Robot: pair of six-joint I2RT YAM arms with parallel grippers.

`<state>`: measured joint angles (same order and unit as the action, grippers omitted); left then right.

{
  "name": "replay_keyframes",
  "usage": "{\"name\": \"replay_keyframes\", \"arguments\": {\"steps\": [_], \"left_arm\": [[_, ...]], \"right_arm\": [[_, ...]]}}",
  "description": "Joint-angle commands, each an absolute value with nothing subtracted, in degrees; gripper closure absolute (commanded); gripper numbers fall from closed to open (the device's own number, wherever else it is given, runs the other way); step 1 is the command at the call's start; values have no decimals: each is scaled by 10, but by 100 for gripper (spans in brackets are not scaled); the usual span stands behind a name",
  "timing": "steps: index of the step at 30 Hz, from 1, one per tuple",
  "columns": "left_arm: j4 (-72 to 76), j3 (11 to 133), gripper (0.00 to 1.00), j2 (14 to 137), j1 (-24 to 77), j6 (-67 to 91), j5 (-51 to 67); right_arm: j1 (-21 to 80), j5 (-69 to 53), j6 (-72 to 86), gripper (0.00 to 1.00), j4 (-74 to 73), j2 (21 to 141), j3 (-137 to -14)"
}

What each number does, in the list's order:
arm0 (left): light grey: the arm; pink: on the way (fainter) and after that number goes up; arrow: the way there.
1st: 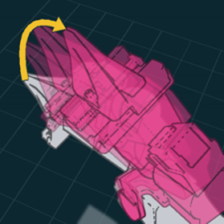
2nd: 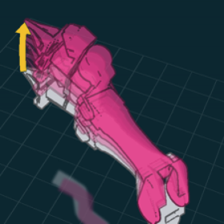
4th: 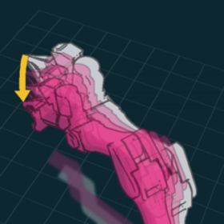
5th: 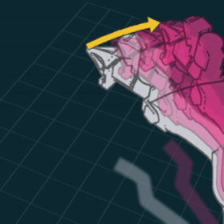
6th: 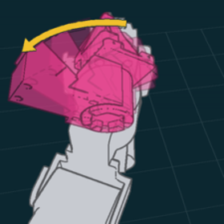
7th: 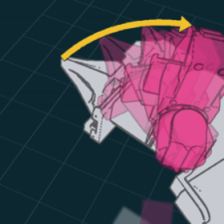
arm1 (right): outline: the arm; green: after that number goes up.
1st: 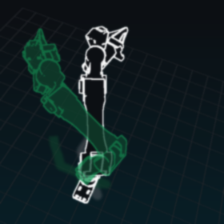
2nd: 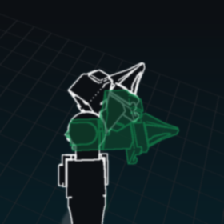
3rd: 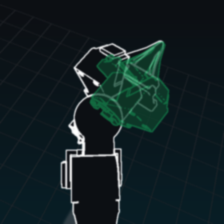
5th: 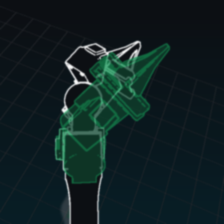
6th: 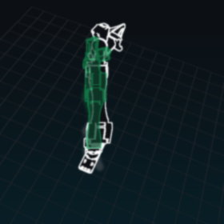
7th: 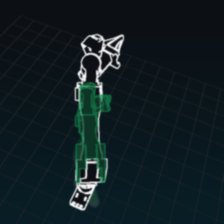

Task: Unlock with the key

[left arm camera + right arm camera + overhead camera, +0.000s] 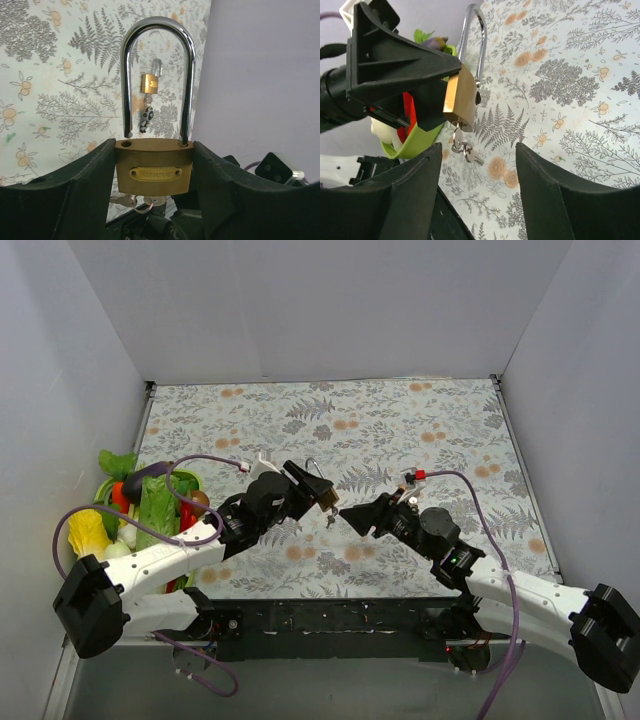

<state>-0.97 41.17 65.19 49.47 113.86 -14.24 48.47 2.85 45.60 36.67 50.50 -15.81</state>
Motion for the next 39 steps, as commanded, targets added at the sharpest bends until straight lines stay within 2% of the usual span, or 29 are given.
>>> {"name": "replay_keyframes", "arguments": {"steps": [1, 10, 26, 35, 39], "left_arm": [[-21, 440, 100, 641, 497, 1240, -156], [-29, 443, 100, 650, 497, 1245, -146], [-25, 444, 100, 656, 497, 1256, -139], [-14, 436, 100, 658, 497, 1274, -129], [-7, 433, 100, 659, 497, 1279, -127]], "right_arm": [[504, 36, 385, 30, 346, 501, -191], [526, 47, 343, 28, 361, 527, -223], [526, 38, 323, 38, 419, 645, -271], [526, 58, 321, 48, 462, 679, -265], [526, 60, 327, 56, 471, 693, -265]]}}
